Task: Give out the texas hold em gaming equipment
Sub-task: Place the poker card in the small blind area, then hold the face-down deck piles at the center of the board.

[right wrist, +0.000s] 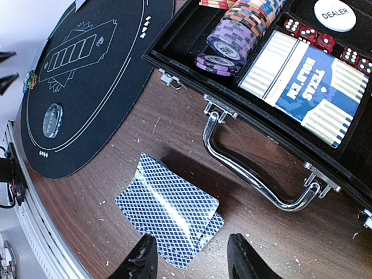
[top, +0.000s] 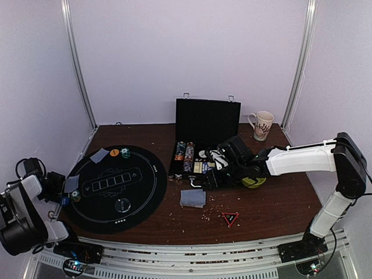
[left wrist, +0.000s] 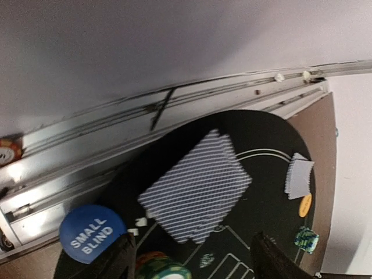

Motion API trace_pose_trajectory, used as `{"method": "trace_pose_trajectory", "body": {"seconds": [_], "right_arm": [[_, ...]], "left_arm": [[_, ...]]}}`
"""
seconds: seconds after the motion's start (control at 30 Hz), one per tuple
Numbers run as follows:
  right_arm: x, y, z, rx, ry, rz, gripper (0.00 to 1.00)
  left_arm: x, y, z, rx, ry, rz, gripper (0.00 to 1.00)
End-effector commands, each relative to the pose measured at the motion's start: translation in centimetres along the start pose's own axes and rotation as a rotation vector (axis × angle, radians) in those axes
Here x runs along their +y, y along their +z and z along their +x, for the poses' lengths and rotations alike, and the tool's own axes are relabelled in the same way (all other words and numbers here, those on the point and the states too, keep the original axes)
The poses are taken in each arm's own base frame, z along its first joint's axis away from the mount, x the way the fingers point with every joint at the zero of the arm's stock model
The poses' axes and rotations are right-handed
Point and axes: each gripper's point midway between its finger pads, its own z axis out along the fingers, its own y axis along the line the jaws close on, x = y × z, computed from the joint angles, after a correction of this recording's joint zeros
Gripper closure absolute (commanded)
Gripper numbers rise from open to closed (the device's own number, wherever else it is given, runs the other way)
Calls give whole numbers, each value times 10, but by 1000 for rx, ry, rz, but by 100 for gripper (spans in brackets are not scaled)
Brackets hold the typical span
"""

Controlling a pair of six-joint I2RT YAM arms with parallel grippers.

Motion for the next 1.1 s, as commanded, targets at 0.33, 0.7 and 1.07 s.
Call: {"method": "trace_pose_trajectory", "body": {"seconds": [0.33, 0.7, 1.07], "right_arm": [[24, -13, -14, -14, -426, -26, 34], [31, 7, 28, 127, -855, -58, 0], [21, 38, 36, 249, -941, -59, 0]], "left_arm": [[-275, -144, 68, -206, 851, 634, 29], [-232, -141, 301, 538, 1280, 924, 6], [-150, -112, 396, 936, 1362, 869, 10]]}}
